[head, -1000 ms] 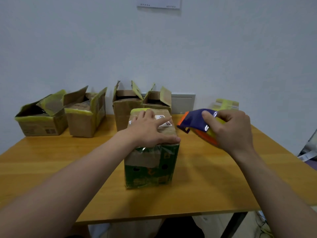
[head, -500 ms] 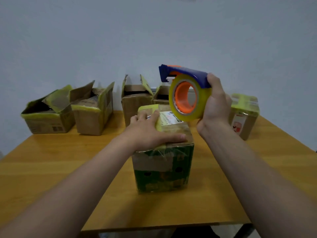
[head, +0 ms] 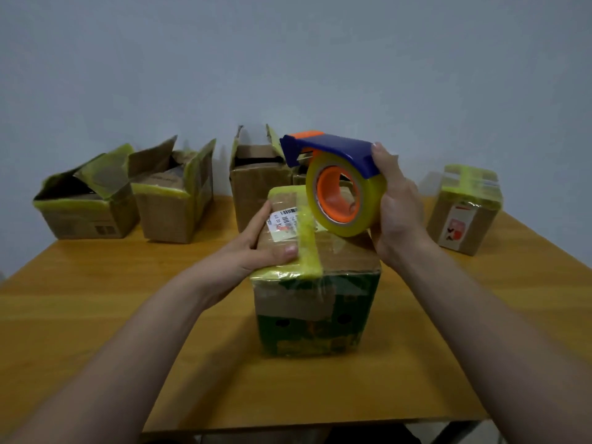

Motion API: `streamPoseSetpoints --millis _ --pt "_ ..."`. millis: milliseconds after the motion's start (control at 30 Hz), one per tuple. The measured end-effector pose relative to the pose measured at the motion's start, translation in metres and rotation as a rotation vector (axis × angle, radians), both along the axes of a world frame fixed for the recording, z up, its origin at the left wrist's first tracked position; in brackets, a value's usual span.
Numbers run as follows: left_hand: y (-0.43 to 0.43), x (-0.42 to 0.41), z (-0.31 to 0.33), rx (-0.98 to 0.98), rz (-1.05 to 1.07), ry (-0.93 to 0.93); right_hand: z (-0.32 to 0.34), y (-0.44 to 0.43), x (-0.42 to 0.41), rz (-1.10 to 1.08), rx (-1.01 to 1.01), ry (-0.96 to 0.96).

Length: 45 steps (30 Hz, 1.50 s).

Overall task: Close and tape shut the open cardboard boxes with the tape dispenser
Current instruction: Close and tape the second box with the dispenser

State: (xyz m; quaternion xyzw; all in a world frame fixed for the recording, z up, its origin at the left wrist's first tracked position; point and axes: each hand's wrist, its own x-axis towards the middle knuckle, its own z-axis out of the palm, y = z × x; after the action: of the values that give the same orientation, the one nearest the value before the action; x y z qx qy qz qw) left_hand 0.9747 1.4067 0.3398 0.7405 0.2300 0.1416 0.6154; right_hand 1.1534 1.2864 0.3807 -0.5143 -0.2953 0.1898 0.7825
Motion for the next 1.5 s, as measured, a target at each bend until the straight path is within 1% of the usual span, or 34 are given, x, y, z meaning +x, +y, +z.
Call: streamPoseSetpoints --millis 67,133,167,233,267,300,333,367,433,533,633,667,733,800,867,1000,1067,1200,1267,1300,1367,1433,1500 --pt "-0.003 -0.002 -0.001 -0.007 0.006 -0.044 -0.002 0.0 -0.004 -0.021 -0.001 -0.042" --pt "-0.006 -0.003 0.002 0.042 0.017 -0.023 -0.003 -0.002 -0.006 -0.027 -0.012 -0.054" --pt "-0.008 -0.004 0.004 0.13 0.037 0.0 -0.002 -0.003 -0.006 -0.024 -0.02 -0.056" --pt "-0.013 -0.01 0.01 0.452 0.142 -0.012 -0.002 -0.006 -0.007 -0.018 -0.041 -0.073" --pt "-0.018 -0.013 0.01 0.625 0.203 -0.064 -0.003 -0.007 -0.008 -0.019 -0.05 -0.087" --pt "-0.025 -0.016 0.009 0.722 0.217 -0.135 -0.003 -0.007 -0.009 -0.025 -0.048 -0.097" --pt "-0.032 -0.019 0.007 0.749 0.183 -0.19 -0.004 -0.007 -0.011 -0.035 -0.041 -0.101" --pt "-0.039 -0.023 0.001 0.735 0.127 -0.224 -0.005 -0.008 -0.012 -0.046 -0.033 -0.104" --pt "-0.046 -0.029 -0.016 0.727 0.043 -0.247 -0.007 -0.01 -0.013 -0.065 -0.016 -0.094" --pt "-0.047 -0.033 -0.034 0.764 0.038 -0.278 -0.008 -0.014 -0.015 -0.057 -0.02 -0.122" --pt "-0.039 -0.032 -0.016 0.783 0.013 -0.221 0.002 -0.011 -0.013 -0.032 -0.114 -0.123" --pt "-0.036 -0.031 -0.006 0.839 0.002 -0.192 0.005 -0.009 -0.011 -0.019 -0.14 -0.103" --pt "-0.035 -0.024 0.015 1.026 -0.026 -0.111 0.009 -0.005 -0.01 -0.002 -0.151 -0.079" --pt "-0.048 -0.014 0.024 1.163 -0.12 -0.005 0.005 -0.003 -0.009 -0.01 -0.125 -0.069" --pt "-0.065 -0.01 0.021 1.23 -0.202 0.104 0.0 -0.006 -0.007 -0.019 -0.097 -0.057" --pt "-0.099 -0.013 0.019 1.369 -0.165 0.337 -0.004 -0.013 -0.003 0.045 -0.093 -0.053" --pt "-0.116 -0.009 0.015 1.392 -0.126 0.364 -0.003 -0.013 -0.004 0.054 -0.101 -0.061" --pt "-0.127 0.007 0.001 1.424 -0.042 0.357 -0.003 -0.014 -0.003 0.061 -0.098 -0.045" --pt "-0.124 0.012 0.004 1.448 -0.013 0.269 -0.003 -0.016 -0.001 0.068 -0.091 -0.043" --pt "-0.12 0.014 0.005 1.441 -0.004 0.187 -0.003 -0.017 -0.001 0.072 -0.091 -0.048" --pt "-0.112 0.018 0.006 1.353 -0.002 0.037 -0.003 -0.017 -0.001 0.074 -0.099 -0.06" --pt "-0.102 0.023 0.006 1.217 0.066 -0.058 -0.003 -0.016 -0.003 0.073 -0.104 -0.064" --pt "-0.096 0.033 0.007 1.174 0.133 -0.078 -0.003 -0.013 -0.004 0.063 -0.099 -0.062"
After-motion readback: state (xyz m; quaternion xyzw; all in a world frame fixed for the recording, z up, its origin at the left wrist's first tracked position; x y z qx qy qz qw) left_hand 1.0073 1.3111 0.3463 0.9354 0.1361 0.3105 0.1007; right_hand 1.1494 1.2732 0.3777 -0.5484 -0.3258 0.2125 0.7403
